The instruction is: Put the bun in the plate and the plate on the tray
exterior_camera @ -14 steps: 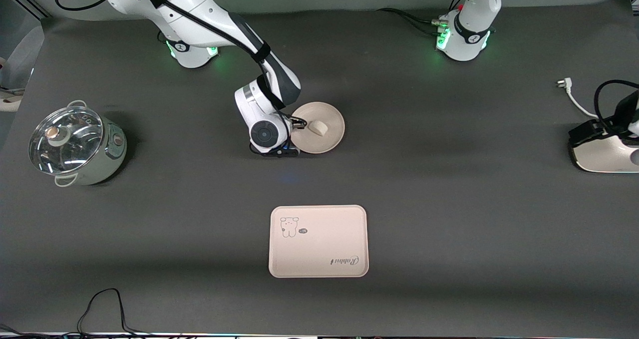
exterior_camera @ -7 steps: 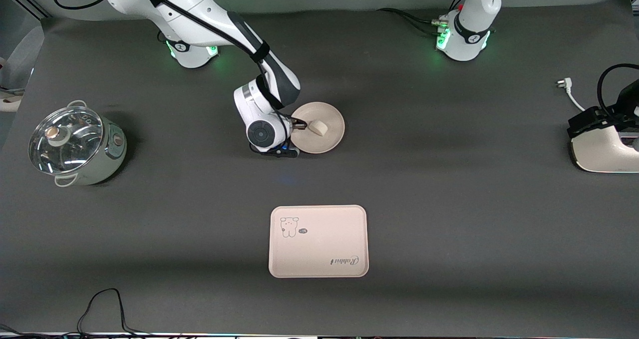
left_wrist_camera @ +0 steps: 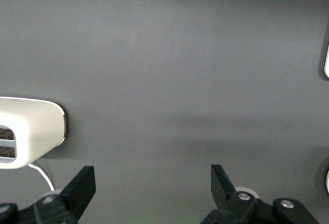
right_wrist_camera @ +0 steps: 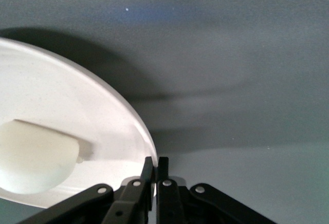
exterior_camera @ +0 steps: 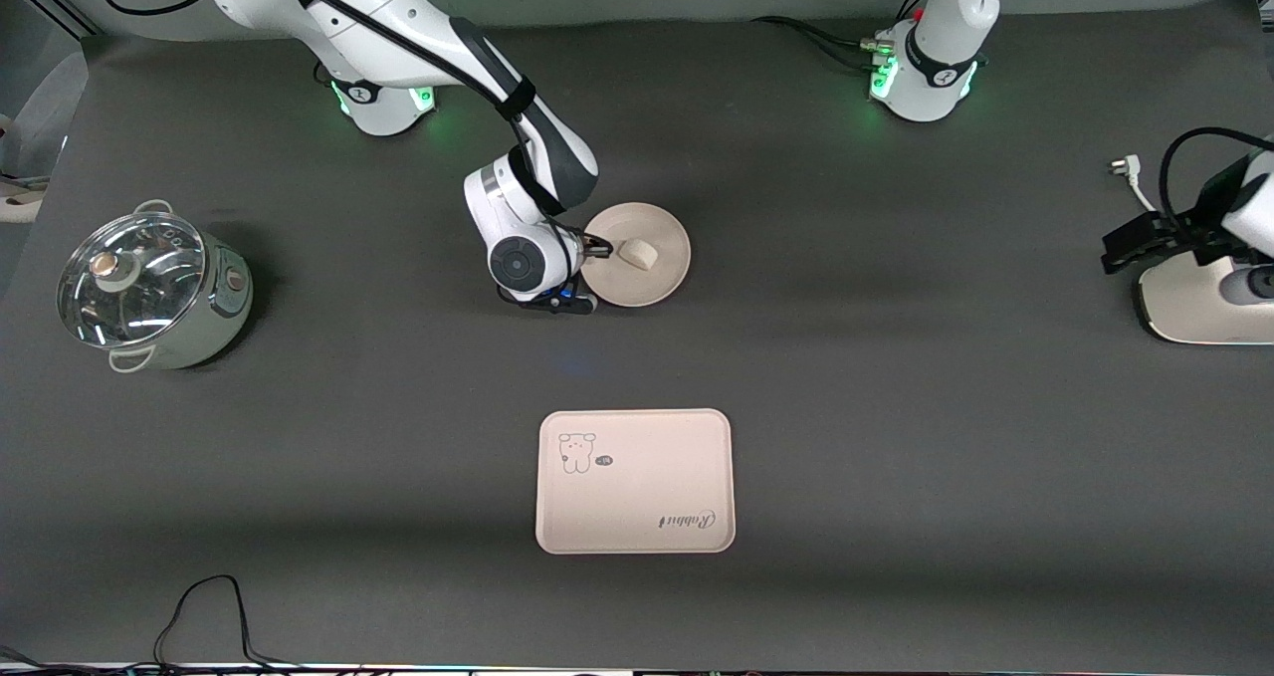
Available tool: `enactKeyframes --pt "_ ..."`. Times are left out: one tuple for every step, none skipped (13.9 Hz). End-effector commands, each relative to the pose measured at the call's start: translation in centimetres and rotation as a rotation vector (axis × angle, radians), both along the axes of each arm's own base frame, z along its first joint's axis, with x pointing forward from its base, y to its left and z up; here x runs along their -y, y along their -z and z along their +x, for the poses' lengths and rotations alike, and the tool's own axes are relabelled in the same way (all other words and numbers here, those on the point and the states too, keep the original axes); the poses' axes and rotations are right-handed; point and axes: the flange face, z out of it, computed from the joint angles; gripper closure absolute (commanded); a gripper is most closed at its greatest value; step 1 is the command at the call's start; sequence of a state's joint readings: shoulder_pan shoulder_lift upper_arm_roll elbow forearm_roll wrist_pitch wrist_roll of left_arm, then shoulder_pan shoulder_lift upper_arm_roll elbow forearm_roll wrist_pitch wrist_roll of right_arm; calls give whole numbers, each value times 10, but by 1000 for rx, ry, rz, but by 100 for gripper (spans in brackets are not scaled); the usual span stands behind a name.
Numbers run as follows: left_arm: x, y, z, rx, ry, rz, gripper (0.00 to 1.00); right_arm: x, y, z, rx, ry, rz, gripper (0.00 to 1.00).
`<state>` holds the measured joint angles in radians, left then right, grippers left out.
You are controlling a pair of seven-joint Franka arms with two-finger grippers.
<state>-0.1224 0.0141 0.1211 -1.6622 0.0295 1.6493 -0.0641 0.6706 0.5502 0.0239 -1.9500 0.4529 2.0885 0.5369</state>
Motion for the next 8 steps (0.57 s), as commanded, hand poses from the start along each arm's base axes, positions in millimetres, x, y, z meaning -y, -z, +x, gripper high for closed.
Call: enactKeyframes --pt "0 13 -1 16 17 1 0 0 -4 -6 3 26 -7 100" --pt "5 21 -1 13 25 1 0 3 -15 -2 6 31 2 100" --pt "6 26 -1 10 27 0 0 4 -19 0 4 33 3 100" --pt "7 25 -3 8 30 0 0 8 -24 3 7 34 3 100" --pt "8 23 -5 8 32 -1 0 9 -34 6 18 35 11 100" --pt "8 23 -5 6 32 -1 0 10 -44 7 17 25 17 100" --pt "8 26 -3 11 32 0 0 17 -52 13 21 30 16 100" --pt "8 30 0 13 32 0 0 22 -59 17 21 33 19 100"
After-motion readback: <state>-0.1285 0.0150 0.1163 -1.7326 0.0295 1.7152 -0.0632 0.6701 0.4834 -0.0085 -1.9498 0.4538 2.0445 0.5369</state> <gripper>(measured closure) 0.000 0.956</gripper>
